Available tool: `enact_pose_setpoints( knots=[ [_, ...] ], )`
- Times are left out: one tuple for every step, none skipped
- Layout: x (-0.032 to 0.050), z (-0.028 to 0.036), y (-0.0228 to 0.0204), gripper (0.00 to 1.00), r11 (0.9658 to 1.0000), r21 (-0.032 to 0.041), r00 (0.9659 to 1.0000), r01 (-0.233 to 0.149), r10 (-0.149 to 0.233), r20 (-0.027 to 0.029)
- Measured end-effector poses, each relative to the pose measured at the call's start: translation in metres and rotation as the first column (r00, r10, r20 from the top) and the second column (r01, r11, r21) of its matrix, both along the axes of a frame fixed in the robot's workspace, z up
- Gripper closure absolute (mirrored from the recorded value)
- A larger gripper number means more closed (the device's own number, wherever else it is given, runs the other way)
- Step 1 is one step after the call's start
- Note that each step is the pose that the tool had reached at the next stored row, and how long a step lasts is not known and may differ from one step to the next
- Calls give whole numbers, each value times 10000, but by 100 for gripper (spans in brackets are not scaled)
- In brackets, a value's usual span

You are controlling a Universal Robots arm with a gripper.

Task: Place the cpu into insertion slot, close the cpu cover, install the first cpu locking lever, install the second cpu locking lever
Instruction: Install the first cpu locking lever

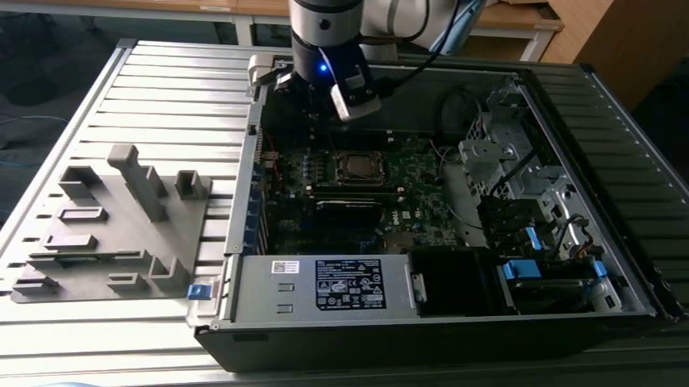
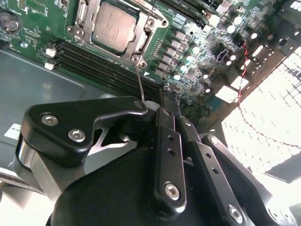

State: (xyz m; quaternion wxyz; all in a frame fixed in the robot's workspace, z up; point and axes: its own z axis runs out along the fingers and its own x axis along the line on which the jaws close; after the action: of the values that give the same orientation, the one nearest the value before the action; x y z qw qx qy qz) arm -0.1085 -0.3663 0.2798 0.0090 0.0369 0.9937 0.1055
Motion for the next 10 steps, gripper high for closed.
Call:
enact_pose_setpoints(
  knots=[
    [-6, -7, -1, 89, 10000, 1, 10000, -1, 1, 0],
    [-13, -17, -2, 89, 10000, 0, 10000, -1, 1, 0],
    [-20, -32, -3, 89, 10000, -1, 10000, -2, 2, -1],
    [-27, -50, -3, 89, 10000, -1, 10000, -2, 2, -1],
    [-34, -69, -3, 89, 10000, -1, 10000, -1, 1, 0],
    [-38, -87, -3, 89, 10000, -1, 10000, -1, 1, -1],
    [-43, -106, -3, 89, 10000, 0, 10000, -2, 2, 0],
    [-47, -120, -3, 89, 10000, 0, 10000, -1, 1, 0],
    [-51, -132, -3, 89, 10000, -1, 10000, -2, 2, 0],
    [-57, -143, -3, 89, 10000, -1, 10000, -2, 2, 0]
  ],
)
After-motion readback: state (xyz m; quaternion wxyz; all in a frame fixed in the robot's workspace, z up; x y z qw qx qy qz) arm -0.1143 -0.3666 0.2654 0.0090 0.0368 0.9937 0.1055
